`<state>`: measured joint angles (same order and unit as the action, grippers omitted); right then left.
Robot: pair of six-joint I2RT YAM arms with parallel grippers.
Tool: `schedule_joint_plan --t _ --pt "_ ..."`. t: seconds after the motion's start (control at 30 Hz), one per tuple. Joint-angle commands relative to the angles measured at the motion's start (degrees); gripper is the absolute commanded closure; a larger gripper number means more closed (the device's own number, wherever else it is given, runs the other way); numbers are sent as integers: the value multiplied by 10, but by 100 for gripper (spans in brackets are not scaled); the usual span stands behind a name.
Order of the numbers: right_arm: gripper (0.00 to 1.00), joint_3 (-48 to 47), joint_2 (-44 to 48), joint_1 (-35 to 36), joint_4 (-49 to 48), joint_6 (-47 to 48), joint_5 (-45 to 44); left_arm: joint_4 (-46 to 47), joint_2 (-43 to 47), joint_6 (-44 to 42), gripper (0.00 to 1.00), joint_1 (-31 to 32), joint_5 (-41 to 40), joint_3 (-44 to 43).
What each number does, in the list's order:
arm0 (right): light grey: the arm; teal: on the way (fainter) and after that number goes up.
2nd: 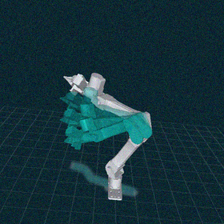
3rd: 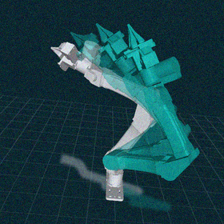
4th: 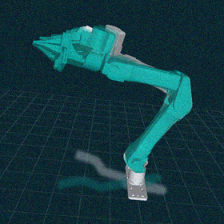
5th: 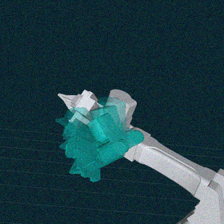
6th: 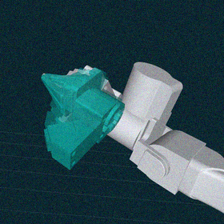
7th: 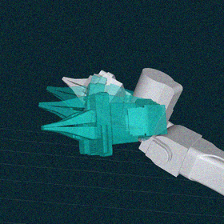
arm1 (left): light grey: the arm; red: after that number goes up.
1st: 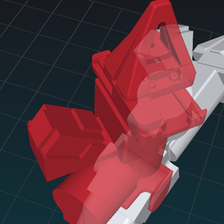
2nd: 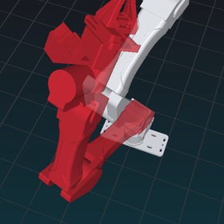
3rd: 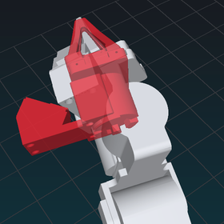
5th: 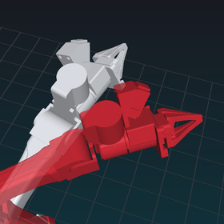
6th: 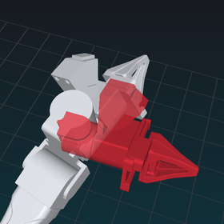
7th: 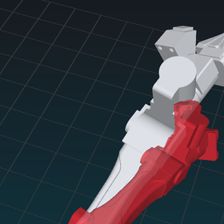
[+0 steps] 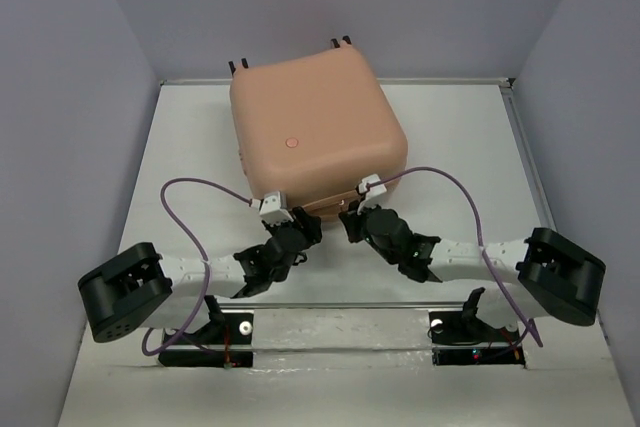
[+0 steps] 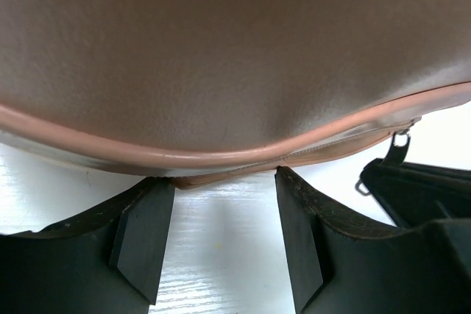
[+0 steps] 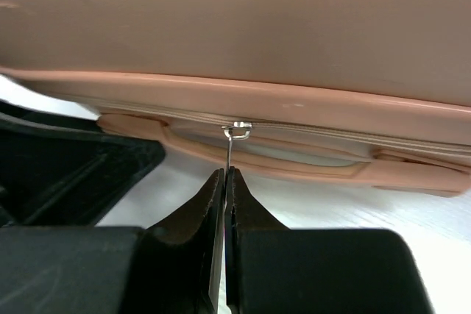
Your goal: Pack the luggage
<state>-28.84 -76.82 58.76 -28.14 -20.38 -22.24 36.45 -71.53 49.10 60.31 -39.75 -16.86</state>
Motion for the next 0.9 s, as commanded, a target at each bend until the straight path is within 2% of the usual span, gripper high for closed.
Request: schedule_joint_plan --t 0.0,0.07,0.17,0.27,0.33,0.37,0.47,0.5,0.6,0.63,0.7,0.73,0.87 --pt "93 -47 -53 86 4 -5 75 79 -6 -13 47 -4 34 -34" --pt "93 -96 -82 130 21 19 76 83 -5 -17 48 -4 40 -34" --pt "93 -122 -92 178 18 25 93 86 3 -30 48 -4 47 -34" --pt "93 -126 -92 195 27 12 89 85 22 -48 46 -4 52 -28" --pt "93 -101 -74 195 28 -14 62 60 44 -49 37 -4 55 -16" --pt "93 -89 -66 195 27 -16 49 47 80 -45 26 -4 55 -8" --pt "93 -56 -37 178 46 -32 33 -24 153 -41 8 -4 62 21" --pt "93 -48 -29 178 48 -33 34 -47 205 -44 3 -4 66 25" --pt "93 -24 6 166 59 -41 24 -188 319 -47 1 -4 50 16" --pt "93 -17 16 166 61 -41 23 -264 348 -48 1 -4 40 2" --pt "93 1 46 160 68 -43 23 -338 421 -49 1 -11 -4 -22" --pt "93 6 54 160 73 -44 22 -402 433 -50 1 -16 -22 -62" --pt "93 25 104 160 110 -55 14 -461 389 -95 1 -70 0 -191"
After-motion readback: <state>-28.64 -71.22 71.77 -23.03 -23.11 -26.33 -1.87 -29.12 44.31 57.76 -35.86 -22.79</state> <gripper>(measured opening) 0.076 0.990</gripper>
